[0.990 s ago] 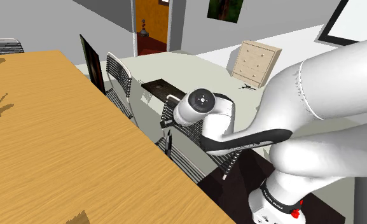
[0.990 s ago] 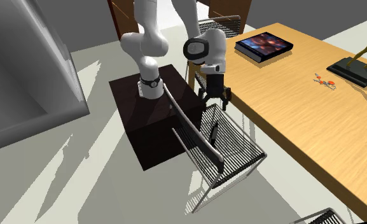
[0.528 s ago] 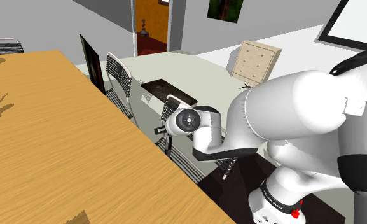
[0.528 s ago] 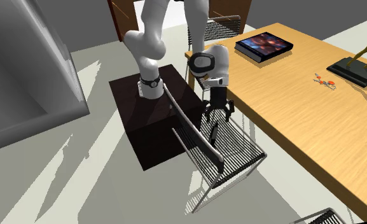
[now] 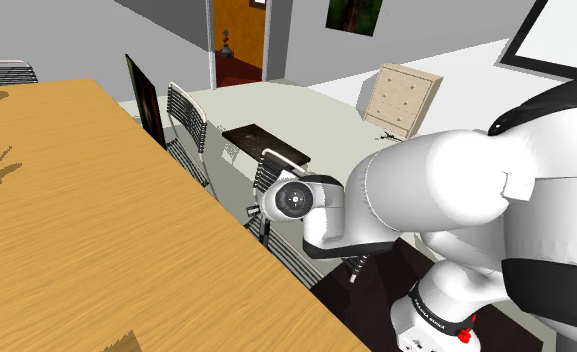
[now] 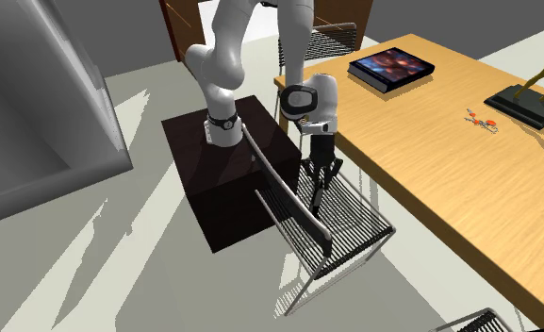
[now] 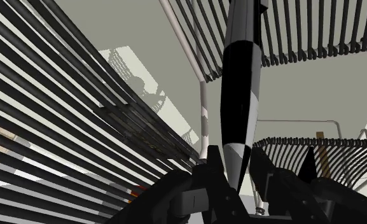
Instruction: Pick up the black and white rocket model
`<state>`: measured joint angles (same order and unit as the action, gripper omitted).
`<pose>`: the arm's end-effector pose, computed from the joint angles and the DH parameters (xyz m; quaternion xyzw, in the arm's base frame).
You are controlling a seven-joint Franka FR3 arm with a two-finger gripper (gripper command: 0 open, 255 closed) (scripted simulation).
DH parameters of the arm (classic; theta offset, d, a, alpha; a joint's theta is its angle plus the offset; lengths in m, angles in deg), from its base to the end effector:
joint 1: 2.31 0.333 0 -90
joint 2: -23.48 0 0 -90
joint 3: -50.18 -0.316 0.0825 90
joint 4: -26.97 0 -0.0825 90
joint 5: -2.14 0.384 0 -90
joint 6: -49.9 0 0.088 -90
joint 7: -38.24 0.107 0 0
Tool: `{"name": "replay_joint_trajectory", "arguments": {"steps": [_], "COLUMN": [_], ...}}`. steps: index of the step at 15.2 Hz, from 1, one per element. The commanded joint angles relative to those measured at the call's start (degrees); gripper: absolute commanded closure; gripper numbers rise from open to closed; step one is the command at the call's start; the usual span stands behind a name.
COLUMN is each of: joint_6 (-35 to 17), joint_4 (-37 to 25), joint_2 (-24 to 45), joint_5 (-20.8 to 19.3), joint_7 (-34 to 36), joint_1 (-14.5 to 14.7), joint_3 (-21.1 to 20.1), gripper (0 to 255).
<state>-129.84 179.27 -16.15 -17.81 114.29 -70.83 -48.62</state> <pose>0.3977 0.2096 0.2369 0.9203 -0.1295 0.3493 0.1194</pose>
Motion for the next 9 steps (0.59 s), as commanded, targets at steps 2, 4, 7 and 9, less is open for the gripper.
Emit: {"name": "replay_joint_trajectory", "arguments": {"steps": [2, 4, 7, 9], "joint_6": [0.0, -0.1, 0.0, 1.4], "joint_4": [0.0, 0.0, 0.1, 0.3], "joint_2": [0.0, 0.0, 0.0, 1.2], "joint_5": [0.0, 0.0, 0.0, -0.3], "joint_7": [0.0, 0.0, 0.0, -0.9], "joint_1": [-0.1, -0.1, 0.1, 2.3], "joint_3": [-0.1, -0.1, 0.1, 2.6], "gripper": [255, 255, 255, 255]}}
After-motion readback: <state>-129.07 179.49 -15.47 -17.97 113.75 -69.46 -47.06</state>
